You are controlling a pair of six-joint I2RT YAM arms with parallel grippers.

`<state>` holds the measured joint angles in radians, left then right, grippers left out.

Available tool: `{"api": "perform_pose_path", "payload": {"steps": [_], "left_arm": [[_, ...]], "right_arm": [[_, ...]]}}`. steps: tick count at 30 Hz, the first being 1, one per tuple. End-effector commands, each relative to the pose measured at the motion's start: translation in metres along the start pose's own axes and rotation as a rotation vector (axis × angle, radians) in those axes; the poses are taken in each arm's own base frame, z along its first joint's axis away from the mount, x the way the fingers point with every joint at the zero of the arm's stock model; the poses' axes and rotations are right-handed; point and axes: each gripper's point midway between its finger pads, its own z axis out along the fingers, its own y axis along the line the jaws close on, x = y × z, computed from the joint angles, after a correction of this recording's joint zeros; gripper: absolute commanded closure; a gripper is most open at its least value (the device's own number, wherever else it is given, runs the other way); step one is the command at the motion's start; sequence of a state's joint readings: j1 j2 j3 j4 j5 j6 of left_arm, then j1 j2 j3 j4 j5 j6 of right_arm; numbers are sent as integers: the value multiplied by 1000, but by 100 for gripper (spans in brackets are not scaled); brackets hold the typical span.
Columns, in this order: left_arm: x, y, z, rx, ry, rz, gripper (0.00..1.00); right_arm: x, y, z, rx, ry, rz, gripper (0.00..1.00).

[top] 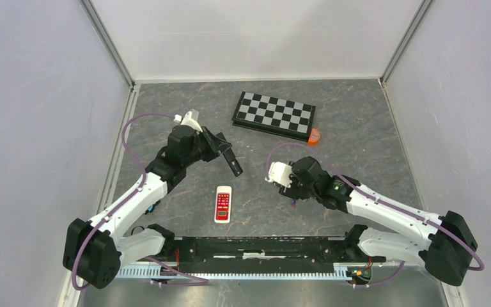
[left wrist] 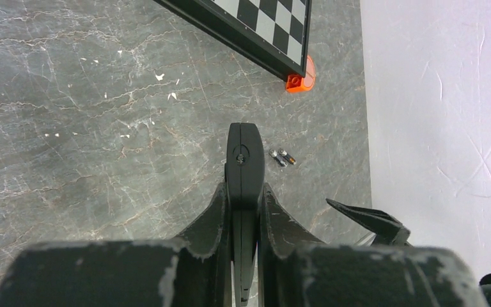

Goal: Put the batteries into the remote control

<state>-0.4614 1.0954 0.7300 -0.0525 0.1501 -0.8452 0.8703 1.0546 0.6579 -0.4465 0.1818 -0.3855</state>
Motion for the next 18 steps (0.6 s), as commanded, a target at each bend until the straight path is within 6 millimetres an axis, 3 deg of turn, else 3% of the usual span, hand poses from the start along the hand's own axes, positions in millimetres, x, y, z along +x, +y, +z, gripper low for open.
{"api": "perform_pose_path", "payload": {"steps": [1,3,10,18], "left_arm": [[-21,-18,-11,49,-40,41,98],[-24,-19,-13,50,-52,37,98],[-32,-21,-17,56,-57,38,98],[-35,-16,-17,40,-62,36,98]], "right_arm": [[26,17,1,-170,71,-375,37],[31,33,2,-275,84,-420,39],[27,35,22,-274,52,-496,40],[25,53,33,-397,28,-540,46]]}}
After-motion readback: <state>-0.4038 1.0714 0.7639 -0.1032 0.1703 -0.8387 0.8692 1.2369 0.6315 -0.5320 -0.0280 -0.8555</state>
